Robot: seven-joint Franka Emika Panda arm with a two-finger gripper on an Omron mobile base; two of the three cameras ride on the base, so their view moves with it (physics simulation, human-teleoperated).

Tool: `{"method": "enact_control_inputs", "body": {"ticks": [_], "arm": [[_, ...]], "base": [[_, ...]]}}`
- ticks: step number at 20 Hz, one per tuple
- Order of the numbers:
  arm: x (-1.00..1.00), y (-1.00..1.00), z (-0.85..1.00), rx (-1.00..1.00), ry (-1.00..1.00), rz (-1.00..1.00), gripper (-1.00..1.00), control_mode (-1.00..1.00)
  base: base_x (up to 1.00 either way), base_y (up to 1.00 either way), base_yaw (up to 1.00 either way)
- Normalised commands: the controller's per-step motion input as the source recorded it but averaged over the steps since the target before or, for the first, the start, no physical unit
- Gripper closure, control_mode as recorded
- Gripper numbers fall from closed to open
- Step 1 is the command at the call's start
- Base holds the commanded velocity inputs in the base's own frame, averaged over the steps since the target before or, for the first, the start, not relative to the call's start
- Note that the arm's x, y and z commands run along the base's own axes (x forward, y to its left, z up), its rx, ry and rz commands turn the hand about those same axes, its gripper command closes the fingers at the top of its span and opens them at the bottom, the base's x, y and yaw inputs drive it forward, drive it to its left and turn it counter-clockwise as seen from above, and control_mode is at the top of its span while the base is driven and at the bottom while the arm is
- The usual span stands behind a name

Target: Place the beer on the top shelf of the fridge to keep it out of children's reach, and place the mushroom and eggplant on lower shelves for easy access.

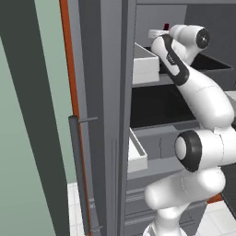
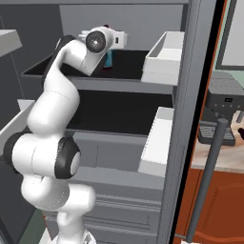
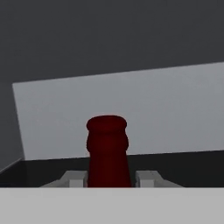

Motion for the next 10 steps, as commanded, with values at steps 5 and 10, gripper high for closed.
{"method": "enact_control_inputs", "body": {"ticks": [5, 10], "arm": [[0.38, 0.09, -0.27, -0.07, 0.04, 0.05, 1.0, -1.0], [0.25, 0.29, -0.35, -0.12, 0.0, 0.04, 1.0, -1.0]], "base": [[0.0, 0.0, 0.0], [0.0, 0.0, 0.0]]}}
